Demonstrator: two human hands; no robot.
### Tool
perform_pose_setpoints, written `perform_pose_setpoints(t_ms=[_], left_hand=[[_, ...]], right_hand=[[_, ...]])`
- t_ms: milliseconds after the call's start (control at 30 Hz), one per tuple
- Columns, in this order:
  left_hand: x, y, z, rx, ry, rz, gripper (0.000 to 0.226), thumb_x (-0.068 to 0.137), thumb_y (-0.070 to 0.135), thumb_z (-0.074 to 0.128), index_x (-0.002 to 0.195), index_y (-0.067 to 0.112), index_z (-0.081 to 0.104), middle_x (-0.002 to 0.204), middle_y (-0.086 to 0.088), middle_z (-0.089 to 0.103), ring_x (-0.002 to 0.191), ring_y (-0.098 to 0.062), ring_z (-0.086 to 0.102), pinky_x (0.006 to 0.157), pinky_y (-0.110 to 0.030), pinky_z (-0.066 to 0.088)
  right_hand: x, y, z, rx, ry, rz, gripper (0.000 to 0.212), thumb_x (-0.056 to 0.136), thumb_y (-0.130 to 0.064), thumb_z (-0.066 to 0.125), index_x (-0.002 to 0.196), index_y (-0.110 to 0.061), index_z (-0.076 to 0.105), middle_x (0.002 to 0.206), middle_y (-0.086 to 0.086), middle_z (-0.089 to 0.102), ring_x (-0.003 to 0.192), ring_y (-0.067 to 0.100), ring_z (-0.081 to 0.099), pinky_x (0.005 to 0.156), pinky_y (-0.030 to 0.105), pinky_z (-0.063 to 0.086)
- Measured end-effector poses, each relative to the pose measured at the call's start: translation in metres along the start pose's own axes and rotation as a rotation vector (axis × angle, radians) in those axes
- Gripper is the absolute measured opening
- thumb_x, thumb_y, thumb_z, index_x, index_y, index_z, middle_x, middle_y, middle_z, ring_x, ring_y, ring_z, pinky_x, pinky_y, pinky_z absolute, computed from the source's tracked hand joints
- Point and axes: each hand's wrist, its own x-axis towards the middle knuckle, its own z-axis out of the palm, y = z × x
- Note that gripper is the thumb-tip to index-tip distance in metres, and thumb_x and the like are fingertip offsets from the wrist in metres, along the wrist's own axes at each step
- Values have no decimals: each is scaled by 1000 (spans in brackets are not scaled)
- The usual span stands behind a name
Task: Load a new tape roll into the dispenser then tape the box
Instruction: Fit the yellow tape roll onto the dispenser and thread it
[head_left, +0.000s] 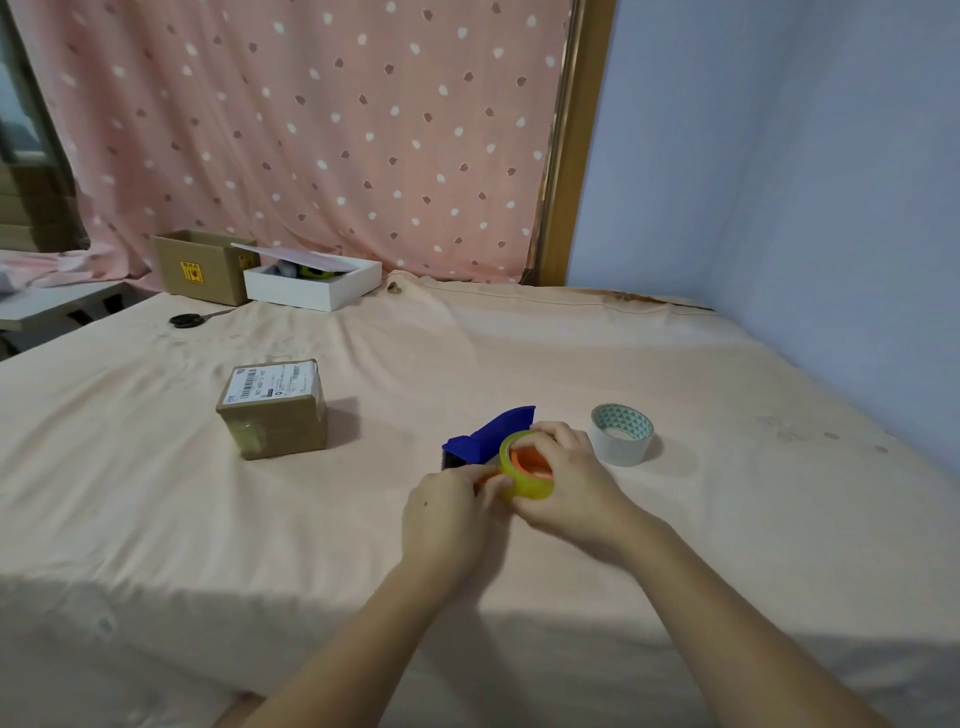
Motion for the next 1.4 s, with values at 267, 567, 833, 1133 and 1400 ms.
perform_pose_setpoints(t_ms=[267, 567, 833, 1133, 1400], left_hand=[[1, 0, 9, -106, 92, -10, 20, 97, 33, 62, 105, 36, 79, 91, 9, 81, 82, -16, 71, 73, -32, 54], [2, 4, 11, -46, 138, -23, 19, 96, 36, 60, 98, 29, 78, 80, 4, 77, 76, -23, 68, 66, -34, 50], [0, 4, 6, -80, 193, -136, 19, 91, 29, 62, 87, 23, 80, 71, 1, 74, 70, -22, 66, 64, -33, 47], [-6, 8, -1, -119, 187, -85, 17, 95, 31, 58, 94, 28, 75, 67, 8, 66, 71, -21, 64, 61, -29, 41], [-3, -17, -16, -12, 79, -26, 22, 91, 47, 61, 106, 35, 72, 84, 11, 72, 80, -14, 66, 68, -30, 49]], right_hand=[[-2, 5, 2, 3, 24, -32, 54, 73, -47, 72, 125, -43, 57, 139, -21, 42, 134, 7, 35, 108, 30, 42], [-4, 3, -2, -27, 20, -18, 60, 66, -54, 66, 124, -46, 53, 136, -28, 41, 131, 4, 37, 104, 39, 48], [-5, 1, -19, 0, -138, -44, 76, 69, -38, 68, 138, -49, 41, 133, -24, 37, 128, 6, 33, 104, 38, 47], [13, -32, -30, -394, -332, -114, 63, 72, -55, 61, 134, -48, 52, 155, -1, 26, 141, 28, 26, 122, 57, 14], [28, -37, -9, -240, -166, -204, 17, 90, -38, 67, 88, -26, 79, 149, -2, 46, 137, 23, 37, 117, 38, 22]])
